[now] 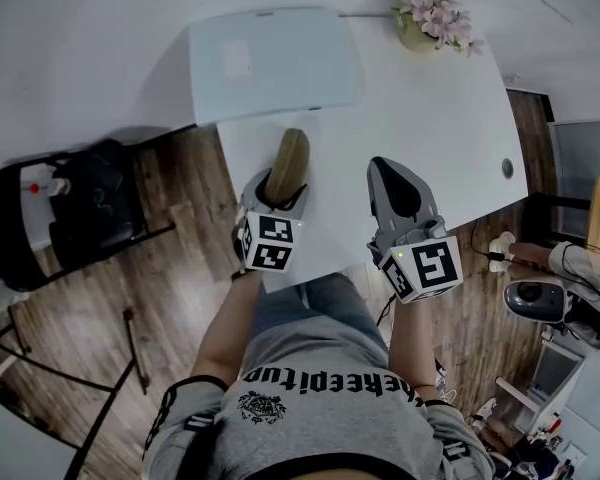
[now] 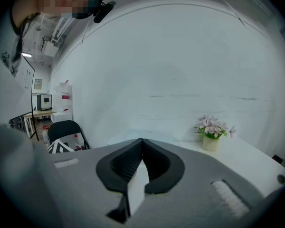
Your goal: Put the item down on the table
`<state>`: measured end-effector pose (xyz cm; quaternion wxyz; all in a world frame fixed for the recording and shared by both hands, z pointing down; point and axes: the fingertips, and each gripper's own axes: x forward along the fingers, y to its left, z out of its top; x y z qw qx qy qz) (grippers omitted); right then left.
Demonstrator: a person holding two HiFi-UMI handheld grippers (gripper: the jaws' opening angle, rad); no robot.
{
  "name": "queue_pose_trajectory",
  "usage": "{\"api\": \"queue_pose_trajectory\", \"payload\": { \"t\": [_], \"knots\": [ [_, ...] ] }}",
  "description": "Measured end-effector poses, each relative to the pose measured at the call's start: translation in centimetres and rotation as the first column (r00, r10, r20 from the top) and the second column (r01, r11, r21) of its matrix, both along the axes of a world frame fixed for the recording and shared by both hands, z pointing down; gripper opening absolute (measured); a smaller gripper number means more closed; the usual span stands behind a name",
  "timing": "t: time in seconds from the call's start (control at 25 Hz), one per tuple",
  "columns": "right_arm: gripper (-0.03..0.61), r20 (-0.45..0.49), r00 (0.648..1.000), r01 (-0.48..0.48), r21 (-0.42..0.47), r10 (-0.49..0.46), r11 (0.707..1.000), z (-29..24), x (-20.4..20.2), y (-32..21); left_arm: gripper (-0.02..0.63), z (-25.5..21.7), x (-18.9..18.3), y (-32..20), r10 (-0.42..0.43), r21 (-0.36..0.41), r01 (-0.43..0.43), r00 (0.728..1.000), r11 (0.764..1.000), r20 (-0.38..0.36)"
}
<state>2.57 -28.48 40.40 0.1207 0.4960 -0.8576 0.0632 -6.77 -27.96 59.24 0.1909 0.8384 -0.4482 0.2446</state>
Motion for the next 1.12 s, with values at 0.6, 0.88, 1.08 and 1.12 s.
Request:
{"api": "queue_pose_trajectory", "payload": {
  "t": [0.6,0.88,1.08,1.12],
  "knots": [
    [0.000,0.018,1.000,-0.005,0.012,0.005,1.000,-0.3,0.6,0.3,0.351,-0.2,0.6,0.2,0.034,0.028,-0.034,0.999,0.999,0.012],
    [0.000,0.018,1.000,0.018,0.022,-0.018,1.000,-0.8,0.2,0.8,0.357,-1.4,0.8,0.6,0.034,0.061,-0.032,0.999,0.998,-0.033],
    [0.000,0.025,0.999,0.036,0.030,-0.036,0.999,-1.1,0.1,1.3,0.356,-2.2,0.2,1.1,-0.006,0.078,0.010,0.998,0.997,-0.057],
    [0.000,0.027,0.999,0.039,0.032,-0.040,0.999,-1.2,0.1,1.4,0.356,-2.5,0.0,1.1,-0.016,0.085,0.021,0.998,0.996,-0.059]
  ]
}}
